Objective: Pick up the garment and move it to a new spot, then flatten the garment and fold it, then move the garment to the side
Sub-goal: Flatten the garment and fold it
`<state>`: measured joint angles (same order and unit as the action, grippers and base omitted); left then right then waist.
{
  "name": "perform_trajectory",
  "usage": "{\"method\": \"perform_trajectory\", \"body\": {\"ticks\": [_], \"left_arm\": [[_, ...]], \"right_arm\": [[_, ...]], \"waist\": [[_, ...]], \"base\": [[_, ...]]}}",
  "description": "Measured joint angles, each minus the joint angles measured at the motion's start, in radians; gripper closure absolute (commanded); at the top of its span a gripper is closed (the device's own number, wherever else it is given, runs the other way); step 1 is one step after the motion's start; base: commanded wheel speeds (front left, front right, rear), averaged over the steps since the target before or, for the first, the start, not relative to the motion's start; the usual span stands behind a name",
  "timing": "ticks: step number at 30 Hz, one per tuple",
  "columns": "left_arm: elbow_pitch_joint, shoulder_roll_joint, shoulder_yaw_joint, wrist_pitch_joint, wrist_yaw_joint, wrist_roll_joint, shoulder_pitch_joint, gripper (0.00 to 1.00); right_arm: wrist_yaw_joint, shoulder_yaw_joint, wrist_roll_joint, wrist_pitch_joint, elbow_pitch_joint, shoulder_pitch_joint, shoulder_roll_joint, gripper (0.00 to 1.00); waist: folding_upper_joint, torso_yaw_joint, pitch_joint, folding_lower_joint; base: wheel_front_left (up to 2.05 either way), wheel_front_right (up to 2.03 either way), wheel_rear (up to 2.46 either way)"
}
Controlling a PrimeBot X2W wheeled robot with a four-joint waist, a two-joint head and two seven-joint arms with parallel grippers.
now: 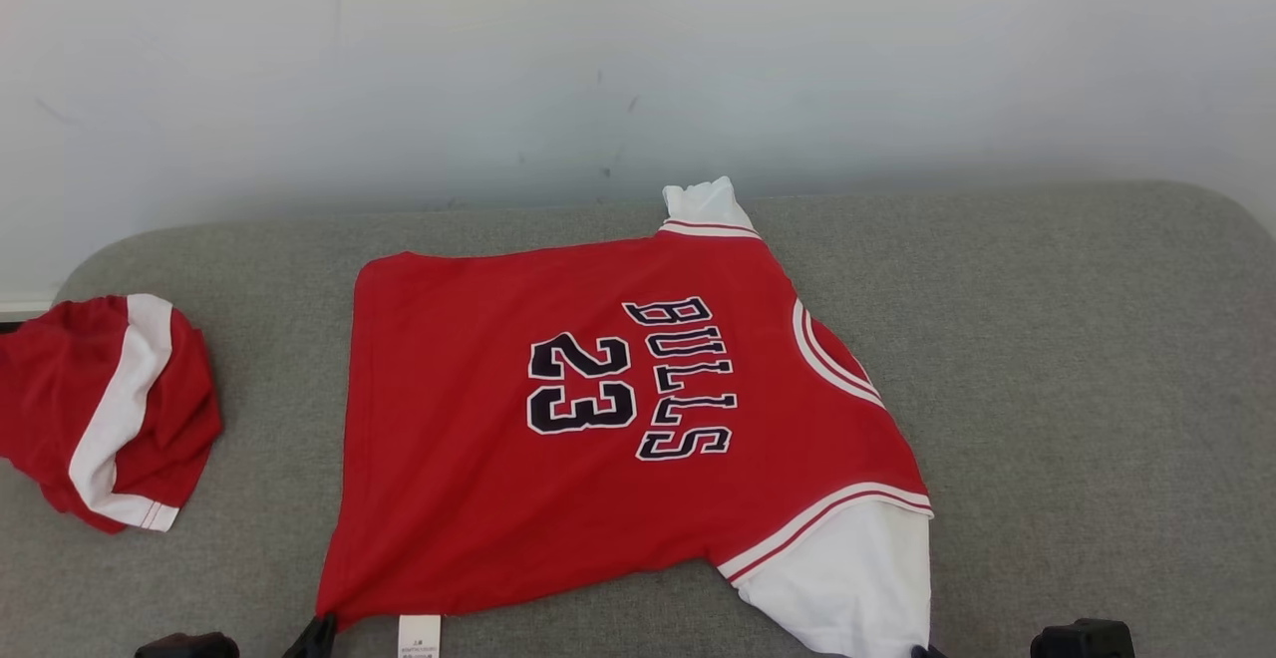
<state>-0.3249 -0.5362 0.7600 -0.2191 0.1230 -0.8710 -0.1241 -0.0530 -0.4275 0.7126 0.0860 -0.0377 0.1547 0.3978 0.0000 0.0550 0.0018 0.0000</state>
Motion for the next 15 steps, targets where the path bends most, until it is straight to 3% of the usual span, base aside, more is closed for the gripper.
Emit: {"method": "perform_trajectory", "body": {"ticks": [15], "left_arm": [[0.023,0.003,-0.003,0.017,0.0,0.011,0.0,1.0]], "right_arm": [[-0.001,-0.009,0.0,0.02,0.004,-0.009,-0.002,1.0]], "waist": [[0.0,0.008,0.016,0.0]], "base": [[0.0,0.0,0.0]]}}
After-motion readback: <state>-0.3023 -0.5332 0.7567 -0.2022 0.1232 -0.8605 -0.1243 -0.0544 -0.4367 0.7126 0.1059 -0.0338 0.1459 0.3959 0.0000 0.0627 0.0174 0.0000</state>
